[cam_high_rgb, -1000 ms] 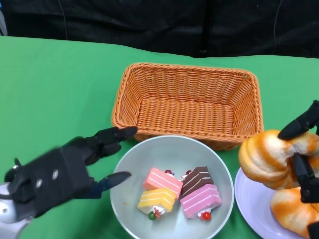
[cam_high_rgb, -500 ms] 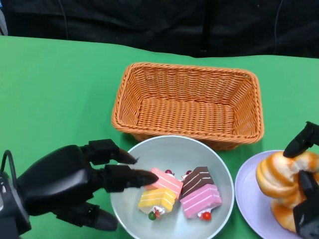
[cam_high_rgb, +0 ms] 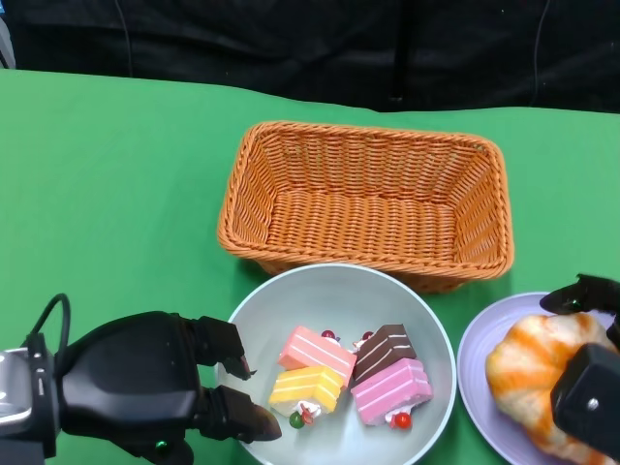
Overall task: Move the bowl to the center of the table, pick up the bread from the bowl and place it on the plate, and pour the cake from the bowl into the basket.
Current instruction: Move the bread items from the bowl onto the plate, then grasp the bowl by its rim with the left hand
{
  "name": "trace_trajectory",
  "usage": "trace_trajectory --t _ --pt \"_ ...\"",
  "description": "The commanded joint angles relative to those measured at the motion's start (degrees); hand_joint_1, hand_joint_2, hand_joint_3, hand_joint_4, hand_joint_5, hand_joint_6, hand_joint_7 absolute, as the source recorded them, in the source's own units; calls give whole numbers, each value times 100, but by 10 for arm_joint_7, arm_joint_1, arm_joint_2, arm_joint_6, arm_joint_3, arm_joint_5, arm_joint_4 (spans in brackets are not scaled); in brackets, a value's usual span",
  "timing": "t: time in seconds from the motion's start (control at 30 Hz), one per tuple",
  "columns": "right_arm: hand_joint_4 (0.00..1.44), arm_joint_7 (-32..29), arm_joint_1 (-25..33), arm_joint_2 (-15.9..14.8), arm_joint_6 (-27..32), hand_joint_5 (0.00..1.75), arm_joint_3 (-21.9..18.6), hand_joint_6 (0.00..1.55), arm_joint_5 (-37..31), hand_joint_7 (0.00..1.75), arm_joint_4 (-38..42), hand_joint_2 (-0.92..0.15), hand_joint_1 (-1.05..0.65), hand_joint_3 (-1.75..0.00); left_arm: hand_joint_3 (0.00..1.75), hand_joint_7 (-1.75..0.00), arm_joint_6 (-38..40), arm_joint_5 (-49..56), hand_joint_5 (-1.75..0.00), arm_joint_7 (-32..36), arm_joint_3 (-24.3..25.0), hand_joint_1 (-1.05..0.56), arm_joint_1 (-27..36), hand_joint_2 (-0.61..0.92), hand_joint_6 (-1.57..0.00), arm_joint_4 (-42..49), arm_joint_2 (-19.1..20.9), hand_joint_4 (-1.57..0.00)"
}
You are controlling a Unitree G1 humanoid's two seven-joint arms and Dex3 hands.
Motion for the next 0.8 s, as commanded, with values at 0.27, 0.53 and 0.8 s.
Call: trace_trajectory --t 0.27,0.53,0.8 --pt "0 17 46 -34 -2 31 32 18 -113 1 -104 -92 -73 -23 4 -14 21 246 -87 305 -109 -45 -87 92 -86 78 21 -51" --pt "0 25 71 -17 -7 33 27 18 -134 0 -159 -92 -76 -28 0 -12 102 352 -100 523 -247 -39 -158 82 -91 142 30 -51" --pt "0 19 115 24 -18 38 12 14 -116 0 -247 -92 -73 -34 0 -67 143 369 -164 722 -356 -41 -220 87 -105 230 -4 -71"
